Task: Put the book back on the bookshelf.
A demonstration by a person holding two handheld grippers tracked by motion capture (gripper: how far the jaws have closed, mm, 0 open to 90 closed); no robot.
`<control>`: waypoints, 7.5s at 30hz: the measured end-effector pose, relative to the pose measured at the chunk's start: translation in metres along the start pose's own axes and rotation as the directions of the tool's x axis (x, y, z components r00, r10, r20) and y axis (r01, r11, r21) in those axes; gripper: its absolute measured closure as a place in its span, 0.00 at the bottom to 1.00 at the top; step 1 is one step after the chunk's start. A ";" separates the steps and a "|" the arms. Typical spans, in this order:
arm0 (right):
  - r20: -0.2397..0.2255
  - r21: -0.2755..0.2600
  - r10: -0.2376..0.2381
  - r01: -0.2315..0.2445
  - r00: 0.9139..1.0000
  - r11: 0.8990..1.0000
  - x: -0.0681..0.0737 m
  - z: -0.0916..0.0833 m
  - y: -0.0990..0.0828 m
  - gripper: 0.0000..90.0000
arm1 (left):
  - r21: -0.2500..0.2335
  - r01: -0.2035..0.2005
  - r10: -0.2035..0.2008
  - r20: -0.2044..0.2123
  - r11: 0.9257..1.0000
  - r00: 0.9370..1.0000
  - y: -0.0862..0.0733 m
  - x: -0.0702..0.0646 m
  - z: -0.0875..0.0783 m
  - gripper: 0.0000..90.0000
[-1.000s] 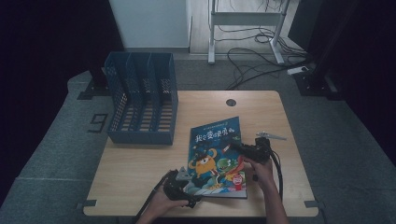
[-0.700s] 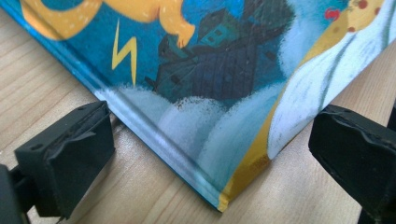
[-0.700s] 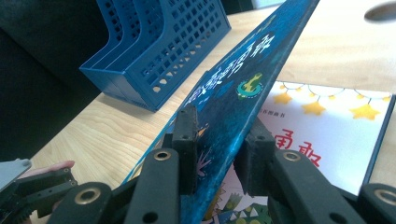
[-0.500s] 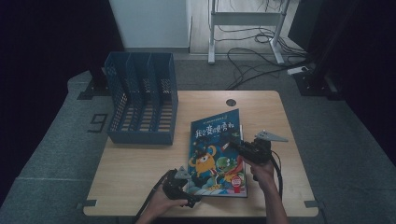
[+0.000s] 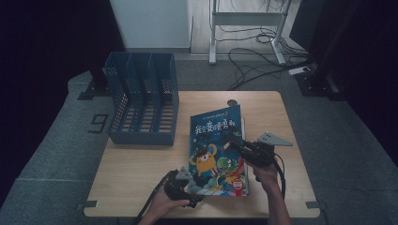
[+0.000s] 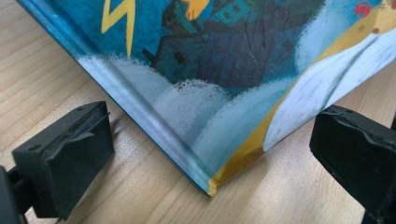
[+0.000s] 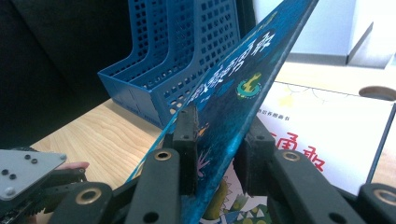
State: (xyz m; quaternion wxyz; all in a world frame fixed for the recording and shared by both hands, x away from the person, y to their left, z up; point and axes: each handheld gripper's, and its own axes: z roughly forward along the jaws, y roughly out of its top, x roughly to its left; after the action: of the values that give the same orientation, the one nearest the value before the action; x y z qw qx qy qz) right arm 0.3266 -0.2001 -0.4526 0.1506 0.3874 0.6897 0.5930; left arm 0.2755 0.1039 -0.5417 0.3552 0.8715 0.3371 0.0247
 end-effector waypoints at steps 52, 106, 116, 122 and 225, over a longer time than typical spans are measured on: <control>-0.035 -0.109 -0.138 0.134 0.990 0.985 0.008 -0.010 0.004 0.80 | -0.004 0.025 -0.025 -0.085 1.000 0.996 0.005 0.007 0.003 0.00; -0.042 -0.155 -0.221 0.212 0.974 0.965 0.015 -0.021 0.002 0.81 | -0.014 0.089 -0.090 -0.149 0.996 0.985 0.005 0.025 -0.005 0.08; -0.029 -0.157 -0.232 0.225 0.972 0.962 0.016 -0.021 0.002 0.81 | 0.000 0.043 -0.043 -0.138 0.999 0.989 0.006 0.017 -0.001 0.06; -0.029 -0.160 -0.235 0.228 0.972 0.961 0.017 -0.021 0.002 0.81 | -0.015 0.060 -0.062 -0.129 0.998 0.990 0.006 0.019 0.000 0.04; -0.051 -0.168 -0.296 0.284 0.954 0.944 0.021 -0.045 -0.003 0.85 | -0.062 0.080 -0.092 -0.238 0.995 0.967 0.015 0.027 0.011 0.05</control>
State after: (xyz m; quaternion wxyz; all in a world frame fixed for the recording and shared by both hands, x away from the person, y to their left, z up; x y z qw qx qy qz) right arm 0.2812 -0.2167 -0.4389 0.2405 0.2456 0.6949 0.6316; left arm 0.3084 0.1058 -0.5457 0.3348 0.8372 0.4144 0.1236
